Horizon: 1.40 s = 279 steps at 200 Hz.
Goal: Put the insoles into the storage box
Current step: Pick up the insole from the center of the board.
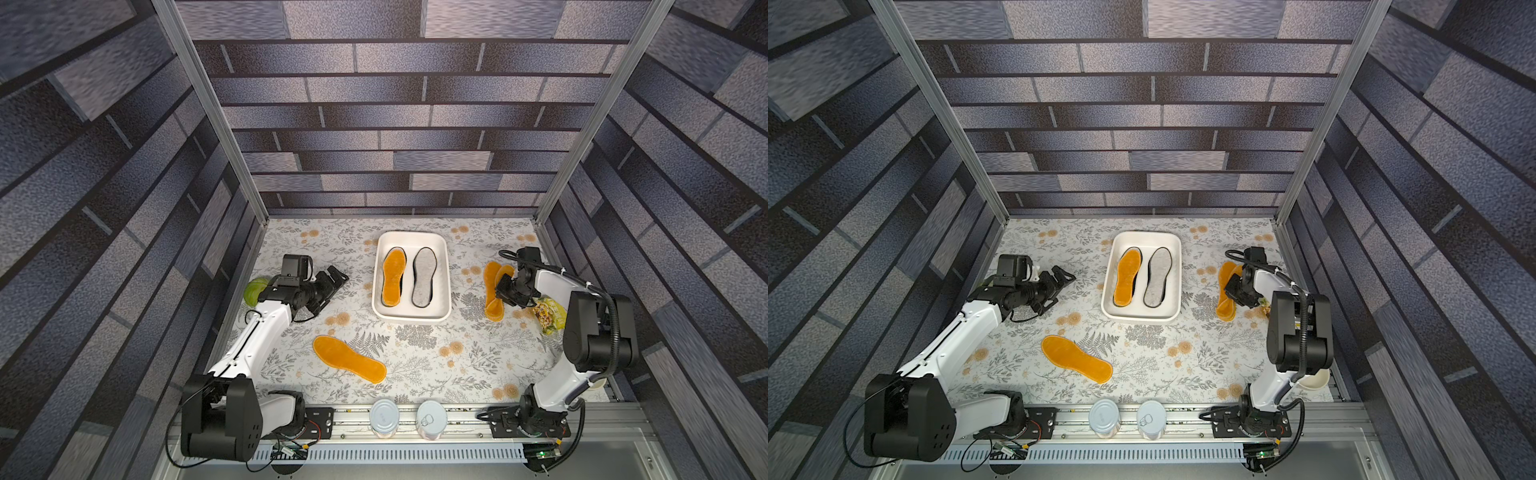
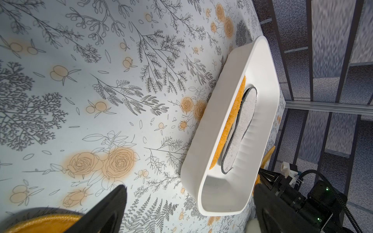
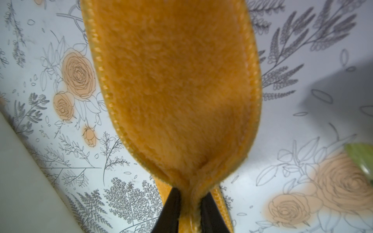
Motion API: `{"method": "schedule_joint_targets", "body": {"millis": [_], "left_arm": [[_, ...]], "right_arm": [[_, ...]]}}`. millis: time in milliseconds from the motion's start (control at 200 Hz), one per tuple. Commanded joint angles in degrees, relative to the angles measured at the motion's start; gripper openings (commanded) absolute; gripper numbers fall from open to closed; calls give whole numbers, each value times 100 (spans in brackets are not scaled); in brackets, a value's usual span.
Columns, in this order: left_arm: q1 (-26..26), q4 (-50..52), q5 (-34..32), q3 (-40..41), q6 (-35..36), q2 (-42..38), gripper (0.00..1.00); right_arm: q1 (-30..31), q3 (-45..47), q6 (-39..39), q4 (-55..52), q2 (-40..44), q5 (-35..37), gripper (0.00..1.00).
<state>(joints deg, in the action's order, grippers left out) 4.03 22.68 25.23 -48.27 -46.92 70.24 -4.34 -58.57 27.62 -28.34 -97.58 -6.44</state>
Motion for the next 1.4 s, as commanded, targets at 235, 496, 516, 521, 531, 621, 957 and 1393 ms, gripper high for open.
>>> {"method": "schedule_joint_targets", "body": {"millis": [235, 496, 516, 521, 531, 621, 957, 1393], "left_arm": [[-32, 35, -32, -51, 44, -22, 100], [-32, 25, -37, -60, 36, -27, 100], [-27, 32, -36, -67, 33, -26, 100], [-26, 47, -36, -68, 38, -22, 100], [-30, 31, -36, -68, 34, -26, 100], [-26, 12, -32, -68, 25, -15, 100], [-25, -33, -17, -42, 17, -9, 100], [-13, -28, -27, 19, -10, -113, 100]], "right_arm": [[31, 73, -104, 117, 188, -23, 15], [35, 192, -245, 390, 651, -158, 13], [38, 199, -258, 390, 692, -177, 13], [34, 198, -266, 390, 699, -180, 13], [37, 203, -275, 390, 726, -184, 13], [38, 228, -322, 397, 924, -223, 13], [168, 207, -312, 684, 1884, -1146, 11], [2132, -840, 99, 1027, 1477, -790, 11]]}}
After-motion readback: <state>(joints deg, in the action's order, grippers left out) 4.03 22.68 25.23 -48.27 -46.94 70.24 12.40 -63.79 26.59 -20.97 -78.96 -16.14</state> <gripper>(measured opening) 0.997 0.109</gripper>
